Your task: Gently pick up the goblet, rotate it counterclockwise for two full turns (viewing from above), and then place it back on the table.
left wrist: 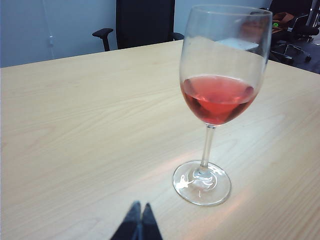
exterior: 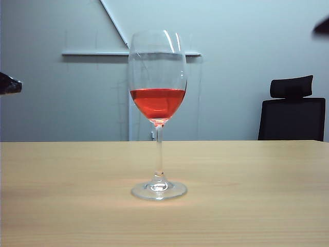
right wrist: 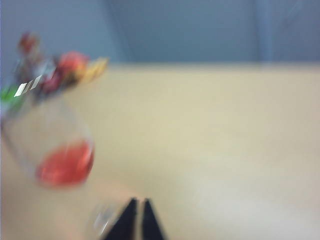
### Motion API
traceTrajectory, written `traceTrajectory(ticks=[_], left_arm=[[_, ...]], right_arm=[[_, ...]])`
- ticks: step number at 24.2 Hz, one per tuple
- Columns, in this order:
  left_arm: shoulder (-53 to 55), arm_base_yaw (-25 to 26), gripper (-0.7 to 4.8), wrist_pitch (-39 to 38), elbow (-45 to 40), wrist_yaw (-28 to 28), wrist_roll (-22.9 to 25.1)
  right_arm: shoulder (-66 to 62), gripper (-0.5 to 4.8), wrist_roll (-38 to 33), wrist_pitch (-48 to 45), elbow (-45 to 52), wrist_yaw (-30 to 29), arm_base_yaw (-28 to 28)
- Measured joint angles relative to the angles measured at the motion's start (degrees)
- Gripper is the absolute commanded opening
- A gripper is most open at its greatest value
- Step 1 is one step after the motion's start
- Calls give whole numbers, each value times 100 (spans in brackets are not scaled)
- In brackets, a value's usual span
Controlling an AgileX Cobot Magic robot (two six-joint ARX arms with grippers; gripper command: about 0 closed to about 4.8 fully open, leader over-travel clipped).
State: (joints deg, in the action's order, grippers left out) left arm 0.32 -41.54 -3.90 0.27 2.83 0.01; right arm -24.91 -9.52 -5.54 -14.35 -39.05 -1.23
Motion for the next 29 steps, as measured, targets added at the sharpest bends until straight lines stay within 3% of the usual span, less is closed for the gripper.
traceTrajectory(ticks=[2, 3, 5, 6, 9, 16, 24, 29], left_arm=[[0, 0, -5, 0, 0, -2, 0], [0, 0, -5, -2, 0, 0, 0], [0, 0, -5, -2, 0, -2, 0], [0, 0, -5, 0, 0, 0, 0], [0, 0, -5, -2, 0, 0, 0], [0, 0, -5, -11, 0, -2, 0], [0, 0, -5, -17, 0, -2, 0], [0, -2, -5, -17, 0, -2, 0]], right_arm=[[-798, 280, 293, 59, -55, -98, 437], [-1084, 370, 505, 28, -85, -13, 737], [-1812, 462, 1108, -282, -131, 459, 1537], [-2247, 473, 1403, -446, -122, 841, 2072], [-3117, 473, 1897, -1209, -105, 1327, 2811], [-5552, 472, 1622, -4496, -179, 1123, 2900], [-6924, 470, 1167, -5665, -621, 468, 2903], [-7254, 458, 1119, -5807, -868, 186, 2903]])
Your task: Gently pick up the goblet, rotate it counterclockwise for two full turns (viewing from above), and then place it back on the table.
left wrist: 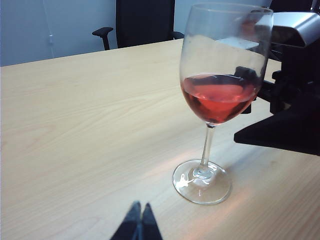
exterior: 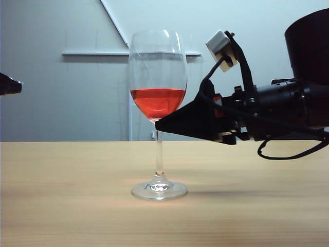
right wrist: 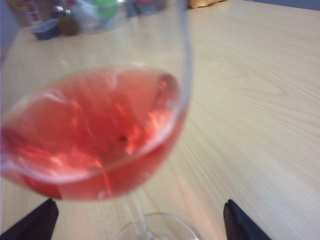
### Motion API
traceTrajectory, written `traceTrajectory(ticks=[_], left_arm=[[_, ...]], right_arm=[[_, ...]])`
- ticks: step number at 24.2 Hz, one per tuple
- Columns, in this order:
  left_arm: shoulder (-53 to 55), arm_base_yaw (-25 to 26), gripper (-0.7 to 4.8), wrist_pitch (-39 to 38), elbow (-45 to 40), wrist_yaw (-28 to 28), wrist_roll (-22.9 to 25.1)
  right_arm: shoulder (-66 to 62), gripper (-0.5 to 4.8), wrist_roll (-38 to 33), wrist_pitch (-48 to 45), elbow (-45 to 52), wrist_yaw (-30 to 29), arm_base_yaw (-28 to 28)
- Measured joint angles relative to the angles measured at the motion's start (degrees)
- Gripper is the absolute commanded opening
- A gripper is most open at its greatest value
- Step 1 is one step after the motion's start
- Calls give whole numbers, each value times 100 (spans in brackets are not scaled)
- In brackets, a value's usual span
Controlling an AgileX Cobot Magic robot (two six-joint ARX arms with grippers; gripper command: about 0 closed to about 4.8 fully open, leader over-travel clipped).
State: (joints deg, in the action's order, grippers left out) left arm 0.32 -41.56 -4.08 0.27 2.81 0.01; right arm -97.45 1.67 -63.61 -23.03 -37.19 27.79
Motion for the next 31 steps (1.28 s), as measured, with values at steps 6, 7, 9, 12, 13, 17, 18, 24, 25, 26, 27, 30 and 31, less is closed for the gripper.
traceTrajectory(ticks=[6, 7, 9, 12, 13, 17, 18, 24, 25, 26, 27, 30, 31], left_arm=[[0, -7, -5, 0, 0, 0, 0], [0, -7, -5, -2, 0, 0, 0], [0, -7, -5, -2, 0, 0, 0], [0, -7, -5, -2, 0, 0, 0], [-2, -7, -5, 0, 0, 0, -2], [0, -7, -5, -2, 0, 0, -2], [0, -7, -5, 0, 0, 0, 0], [0, -7, -5, 0, 0, 0, 0], [0, -7, -5, -2, 0, 0, 0], [0, -7, -5, -2, 0, 0, 0], [0, -7, -5, 0, 0, 0, 0], [0, -7, -5, -2, 0, 0, -2], [0, -7, -5, 0, 0, 0, -2]], right_arm=[[-179, 432, -24, -39, -236, 70, 387], [-205, 425, -24, -37, -236, 136, 431], [-251, 401, -22, -42, -240, 267, 442], [-284, 366, -28, -39, -286, 337, 424], [-315, 361, -31, -42, -317, 372, 428], [-490, 309, -109, -31, -450, 376, 426], [-496, 290, -136, -33, -485, 376, 426], [-501, 196, -166, -35, -525, 369, 426], [-501, 196, -166, -35, -525, 374, 431], [-498, 184, -170, -35, -525, 374, 433], [-501, 141, -170, -35, -525, 376, 433], [-501, 121, -168, -35, -527, 378, 437], [-501, 100, -170, -33, -527, 380, 435]])
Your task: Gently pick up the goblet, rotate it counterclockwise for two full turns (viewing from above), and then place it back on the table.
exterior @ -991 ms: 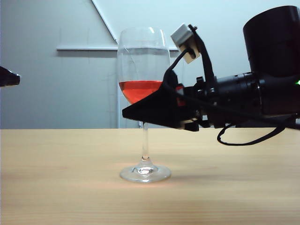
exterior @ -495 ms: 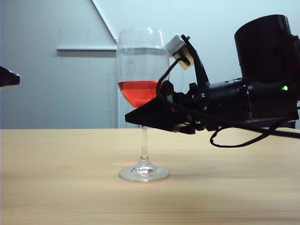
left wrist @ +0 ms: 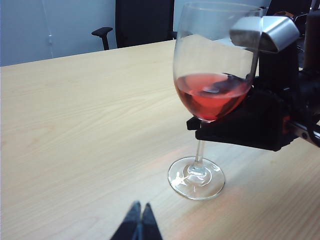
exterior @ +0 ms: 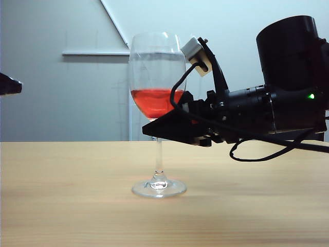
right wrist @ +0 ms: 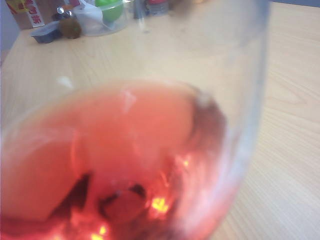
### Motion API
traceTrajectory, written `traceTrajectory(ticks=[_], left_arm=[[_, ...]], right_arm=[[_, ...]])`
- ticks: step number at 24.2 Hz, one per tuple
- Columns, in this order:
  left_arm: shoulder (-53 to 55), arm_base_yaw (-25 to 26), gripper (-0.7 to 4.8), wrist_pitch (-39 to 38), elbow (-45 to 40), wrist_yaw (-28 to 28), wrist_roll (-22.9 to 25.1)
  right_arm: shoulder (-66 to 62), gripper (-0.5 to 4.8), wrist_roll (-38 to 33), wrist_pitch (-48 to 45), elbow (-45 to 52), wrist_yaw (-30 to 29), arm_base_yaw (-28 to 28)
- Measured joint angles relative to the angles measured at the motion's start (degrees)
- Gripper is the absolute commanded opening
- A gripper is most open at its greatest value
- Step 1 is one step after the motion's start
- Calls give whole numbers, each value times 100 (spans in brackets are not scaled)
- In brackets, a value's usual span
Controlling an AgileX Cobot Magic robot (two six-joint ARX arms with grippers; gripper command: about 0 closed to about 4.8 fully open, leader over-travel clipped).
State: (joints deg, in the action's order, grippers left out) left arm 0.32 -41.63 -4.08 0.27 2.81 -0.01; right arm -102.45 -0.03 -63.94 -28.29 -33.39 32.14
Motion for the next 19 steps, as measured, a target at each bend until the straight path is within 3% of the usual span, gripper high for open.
traceTrajectory(ticks=[5, 9, 12, 19], left_arm=[[0, 0, -5, -2, 0, 0, 2], [0, 0, -5, 0, 0, 0, 0], [-2, 0, -5, -2, 0, 0, 2], [0, 0, -5, 0, 0, 0, 2]], right_arm=[[-2, 44, -7, 2, 0, 15, 2], [-4, 41, -7, 9, 2, 20, -7], [-4, -5, -4, 22, 0, 22, -7], [-4, -5, -4, 35, 0, 37, -7]])
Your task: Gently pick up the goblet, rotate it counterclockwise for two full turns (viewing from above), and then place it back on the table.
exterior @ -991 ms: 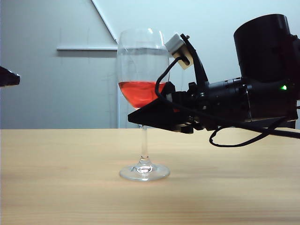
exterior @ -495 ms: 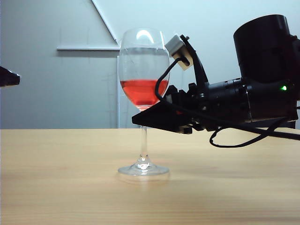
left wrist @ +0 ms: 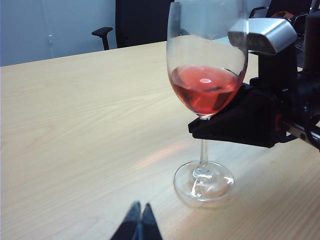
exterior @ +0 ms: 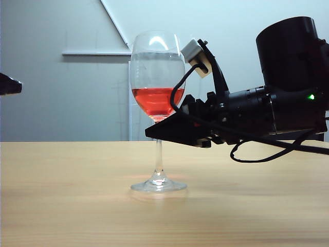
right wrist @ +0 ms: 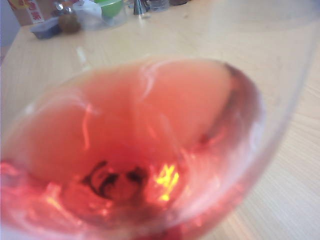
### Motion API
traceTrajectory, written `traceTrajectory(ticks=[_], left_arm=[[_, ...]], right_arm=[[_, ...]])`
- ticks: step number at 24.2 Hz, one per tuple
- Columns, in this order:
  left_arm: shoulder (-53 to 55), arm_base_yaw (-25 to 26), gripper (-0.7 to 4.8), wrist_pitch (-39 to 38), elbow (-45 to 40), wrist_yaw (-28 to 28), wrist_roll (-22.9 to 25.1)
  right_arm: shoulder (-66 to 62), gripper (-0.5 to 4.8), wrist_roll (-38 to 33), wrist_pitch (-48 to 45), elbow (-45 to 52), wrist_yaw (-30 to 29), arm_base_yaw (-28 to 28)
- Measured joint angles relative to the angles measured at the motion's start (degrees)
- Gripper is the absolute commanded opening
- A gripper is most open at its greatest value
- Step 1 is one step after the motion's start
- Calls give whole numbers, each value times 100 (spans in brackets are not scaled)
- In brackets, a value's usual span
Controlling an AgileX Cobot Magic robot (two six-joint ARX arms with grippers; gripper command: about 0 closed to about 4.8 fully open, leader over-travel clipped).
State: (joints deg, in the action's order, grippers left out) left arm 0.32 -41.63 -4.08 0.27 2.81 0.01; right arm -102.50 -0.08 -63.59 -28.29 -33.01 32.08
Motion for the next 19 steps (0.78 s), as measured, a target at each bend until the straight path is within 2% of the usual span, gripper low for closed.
traceTrajectory(ticks=[6, 14, 19], left_arm=[[0, 0, -5, 0, 0, 0, 0], [0, 0, -5, -2, 0, 0, 0], [0, 0, -5, -2, 0, 0, 0]], right_arm=[[-33, -5, 2, -111, 4, 22, 0], [-37, -5, 44, -540, 2, 627, -17], [-37, -5, 190, -560, 2, 1322, -17]])
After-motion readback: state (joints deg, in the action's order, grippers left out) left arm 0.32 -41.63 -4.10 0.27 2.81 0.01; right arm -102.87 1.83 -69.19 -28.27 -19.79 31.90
